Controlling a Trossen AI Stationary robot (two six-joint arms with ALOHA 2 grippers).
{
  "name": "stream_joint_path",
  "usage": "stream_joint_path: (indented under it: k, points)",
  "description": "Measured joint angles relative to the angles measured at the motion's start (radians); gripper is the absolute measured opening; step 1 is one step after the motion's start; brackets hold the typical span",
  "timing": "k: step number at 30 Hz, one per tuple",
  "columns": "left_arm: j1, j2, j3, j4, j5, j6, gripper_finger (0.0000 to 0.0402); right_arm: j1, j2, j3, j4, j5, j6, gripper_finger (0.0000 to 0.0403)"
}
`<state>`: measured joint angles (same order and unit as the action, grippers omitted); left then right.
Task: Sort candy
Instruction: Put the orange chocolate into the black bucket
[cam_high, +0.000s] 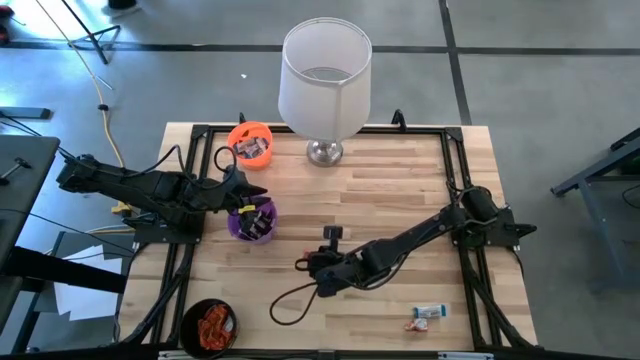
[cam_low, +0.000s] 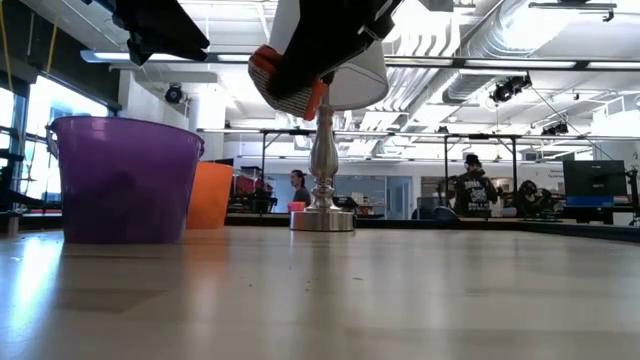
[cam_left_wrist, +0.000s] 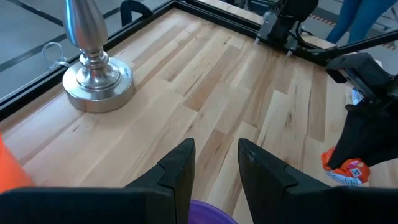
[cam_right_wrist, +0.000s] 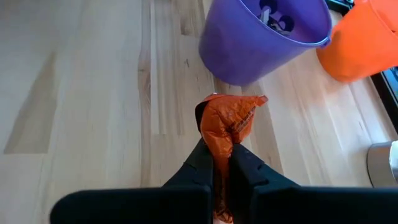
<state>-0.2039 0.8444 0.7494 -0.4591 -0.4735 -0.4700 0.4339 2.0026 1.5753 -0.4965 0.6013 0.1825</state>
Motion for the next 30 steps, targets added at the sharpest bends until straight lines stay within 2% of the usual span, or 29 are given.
stream_joint_path:
  k: [11, 18, 24, 30]
  points:
    - [0.0, 0.0, 0.0, 0.0, 0.0, 0.0, 0.011, 0.0, -0.001, 0.0, -0.04, 0.001, 0.039, 0.0005]
    - [0.0, 0.0, 0.0, 0.0, 0.0, 0.0, 0.011, 0.0, -0.001, -0.001, -0.059, 0.045, 0.07, 0.0005]
    - [0.0, 0.0, 0.0, 0.0, 0.0, 0.003, 0.011, 0.0, -0.021, -0.002, -0.153, 0.082, 0.182, 0.0005]
    - [0.0, 0.008, 0.001, 0.018, -0.001, 0.067, 0.011, -0.002, -0.044, -0.002, -0.166, 0.102, 0.198, 0.0005]
